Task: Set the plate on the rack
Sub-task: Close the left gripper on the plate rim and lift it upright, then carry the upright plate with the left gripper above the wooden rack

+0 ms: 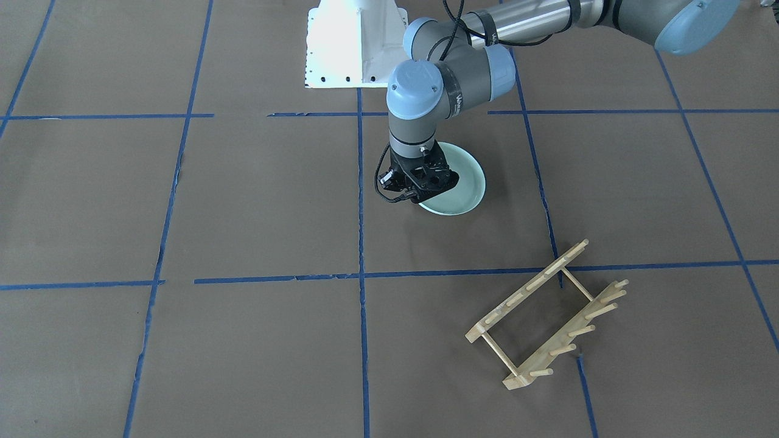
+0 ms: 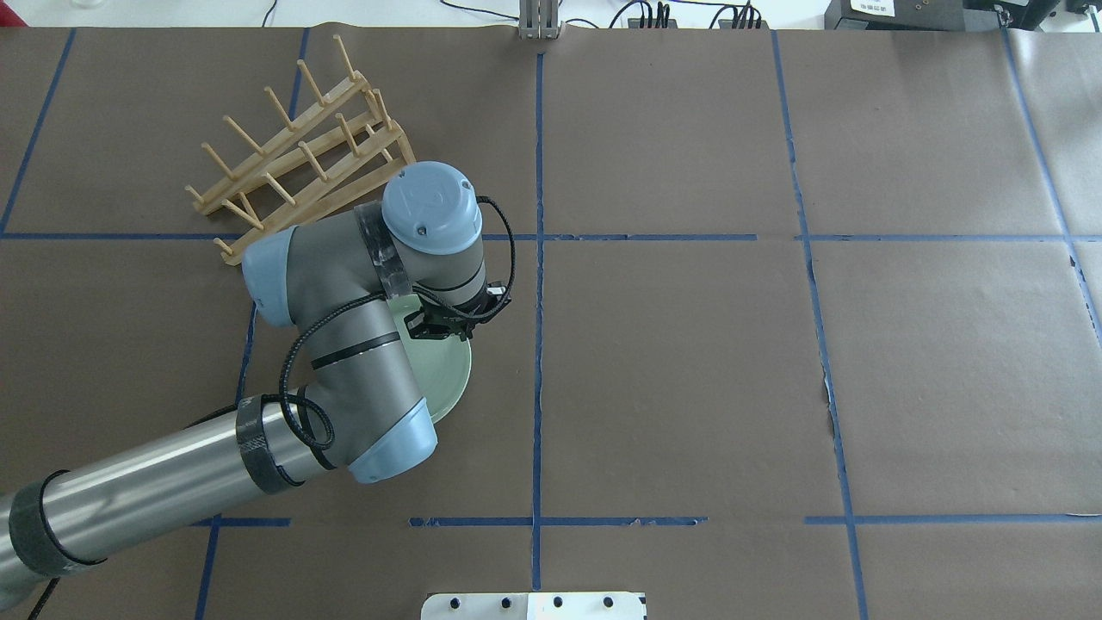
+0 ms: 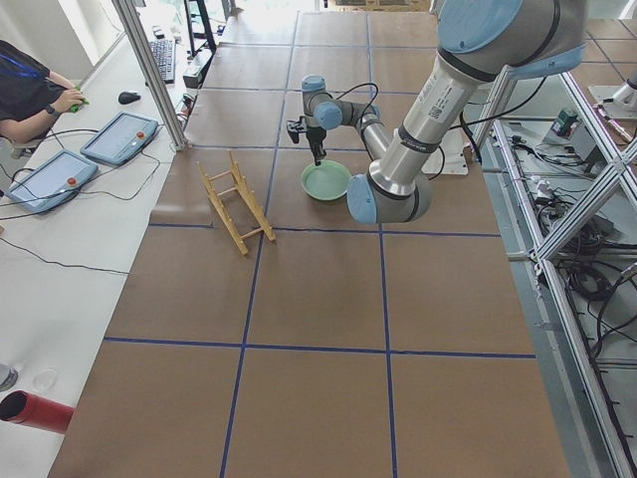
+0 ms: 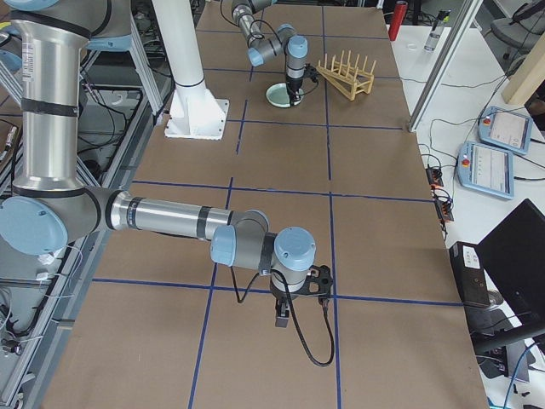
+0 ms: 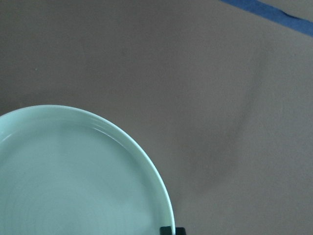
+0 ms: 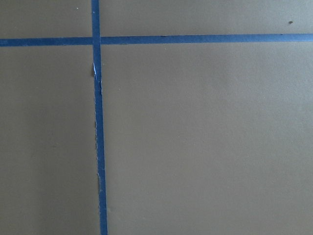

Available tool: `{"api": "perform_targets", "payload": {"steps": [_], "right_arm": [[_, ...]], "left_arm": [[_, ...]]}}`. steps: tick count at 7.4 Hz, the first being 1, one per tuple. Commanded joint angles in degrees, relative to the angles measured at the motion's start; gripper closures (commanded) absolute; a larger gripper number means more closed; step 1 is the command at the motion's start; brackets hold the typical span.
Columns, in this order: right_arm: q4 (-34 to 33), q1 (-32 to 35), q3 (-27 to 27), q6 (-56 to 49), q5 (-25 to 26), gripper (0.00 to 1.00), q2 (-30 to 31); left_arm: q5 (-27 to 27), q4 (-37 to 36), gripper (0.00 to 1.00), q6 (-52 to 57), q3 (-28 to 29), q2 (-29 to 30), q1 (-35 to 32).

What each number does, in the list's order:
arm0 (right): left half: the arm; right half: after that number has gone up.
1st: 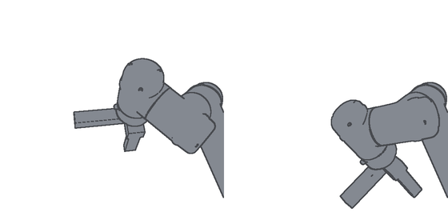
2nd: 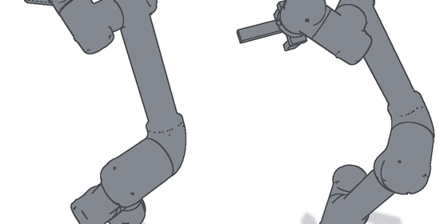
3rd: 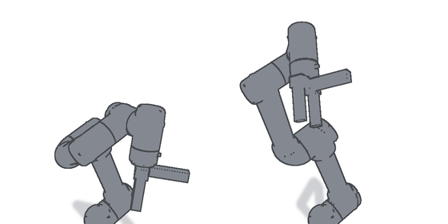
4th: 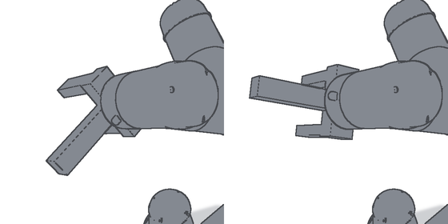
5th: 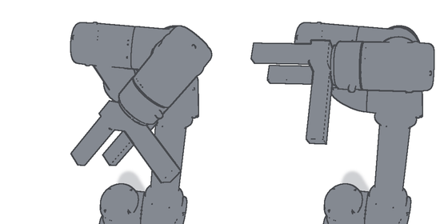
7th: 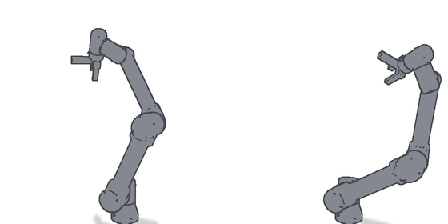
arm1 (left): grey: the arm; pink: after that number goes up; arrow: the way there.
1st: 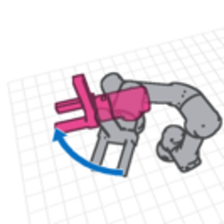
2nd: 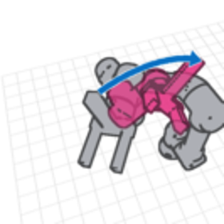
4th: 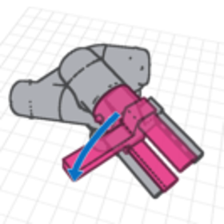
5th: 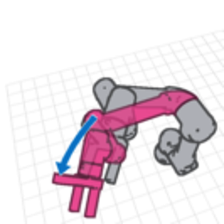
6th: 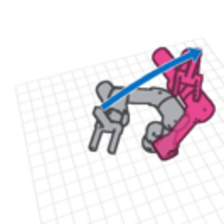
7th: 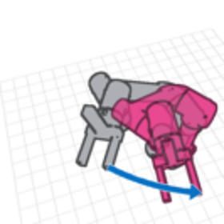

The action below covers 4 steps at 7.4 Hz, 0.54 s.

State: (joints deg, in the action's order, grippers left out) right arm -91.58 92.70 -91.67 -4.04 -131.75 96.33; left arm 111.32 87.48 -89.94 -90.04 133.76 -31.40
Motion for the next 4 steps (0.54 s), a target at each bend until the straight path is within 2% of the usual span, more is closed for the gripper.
{"api": "perform_targets", "payload": {"steps": [1,2,4], "right_arm": [[0.00,-0.06,0.09,0.00,0.00,0.00,0.00],[0.00,0.03,0.09,0.00,0.00,0.00,0.00],[0.00,0.03,0.09,0.00,0.00,0.00,0.00]], "left_arm": [[5.81,4.59,1.00,-0.50,-6.88,0.10,-5.57],[8.02,10.28,1.00,-0.94,-8.47,0.27,-8.82],[12.84,27.65,1.00,-5.93,-9.10,-0.08,-17.16]]}}
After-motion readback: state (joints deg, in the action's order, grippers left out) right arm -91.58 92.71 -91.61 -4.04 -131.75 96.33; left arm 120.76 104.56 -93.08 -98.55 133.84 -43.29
